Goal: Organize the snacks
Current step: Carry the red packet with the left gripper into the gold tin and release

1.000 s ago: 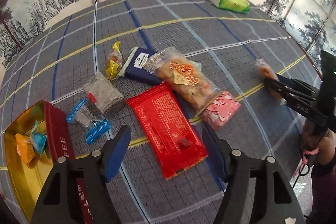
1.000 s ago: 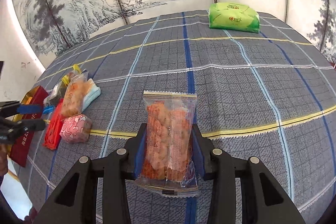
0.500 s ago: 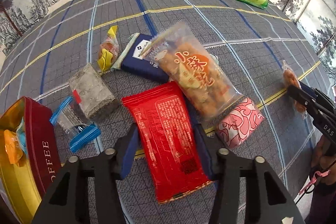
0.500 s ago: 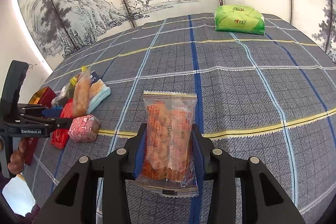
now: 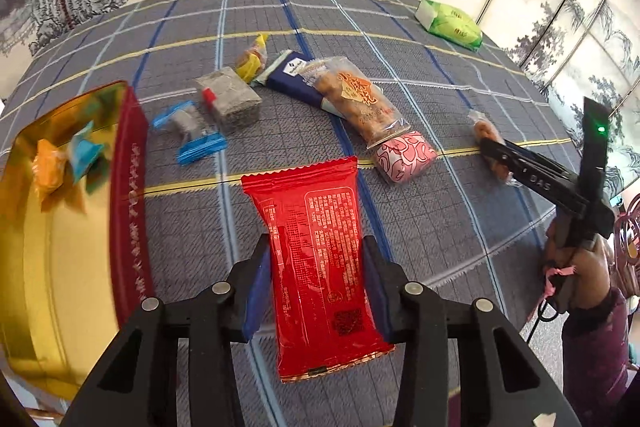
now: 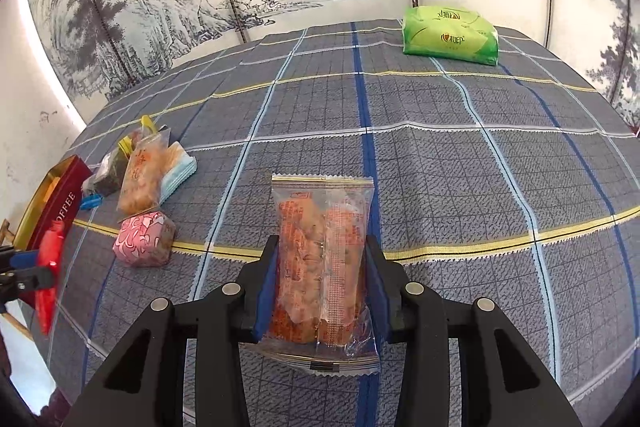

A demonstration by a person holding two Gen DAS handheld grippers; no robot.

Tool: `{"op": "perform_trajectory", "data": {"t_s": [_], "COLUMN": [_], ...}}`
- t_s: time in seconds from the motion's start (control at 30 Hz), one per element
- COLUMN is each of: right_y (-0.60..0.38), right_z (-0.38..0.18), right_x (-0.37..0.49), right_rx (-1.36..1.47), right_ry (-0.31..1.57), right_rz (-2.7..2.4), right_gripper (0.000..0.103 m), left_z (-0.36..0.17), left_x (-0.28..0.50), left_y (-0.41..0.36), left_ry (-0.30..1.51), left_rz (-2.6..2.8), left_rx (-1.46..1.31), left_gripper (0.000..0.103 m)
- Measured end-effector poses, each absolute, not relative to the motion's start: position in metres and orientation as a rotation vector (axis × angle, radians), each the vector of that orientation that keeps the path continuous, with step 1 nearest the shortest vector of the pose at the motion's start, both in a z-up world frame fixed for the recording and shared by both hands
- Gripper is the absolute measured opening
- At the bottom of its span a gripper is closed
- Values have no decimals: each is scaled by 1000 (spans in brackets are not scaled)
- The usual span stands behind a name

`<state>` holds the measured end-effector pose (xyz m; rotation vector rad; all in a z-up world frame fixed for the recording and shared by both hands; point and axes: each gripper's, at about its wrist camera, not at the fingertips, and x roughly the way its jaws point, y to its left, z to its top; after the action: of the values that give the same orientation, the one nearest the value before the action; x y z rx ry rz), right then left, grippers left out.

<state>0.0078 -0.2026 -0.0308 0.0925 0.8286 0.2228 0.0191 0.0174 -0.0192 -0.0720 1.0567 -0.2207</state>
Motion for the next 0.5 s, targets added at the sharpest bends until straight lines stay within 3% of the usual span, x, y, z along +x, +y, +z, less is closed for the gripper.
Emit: {"op": "perform_trajectory", "data": {"t_s": [0.5], "right_y": [-191], "right_z": [-31], "right_x": [6], "right_rx": [16], "right_ry": [830], "right_rz": [181], "right_gripper": [41], "left_z": [13], "left_x": [-7], "left_y": [42], "left_ry": [946], "left_rz": [-145], "left_rx": [-57], "left_gripper": [39]}}
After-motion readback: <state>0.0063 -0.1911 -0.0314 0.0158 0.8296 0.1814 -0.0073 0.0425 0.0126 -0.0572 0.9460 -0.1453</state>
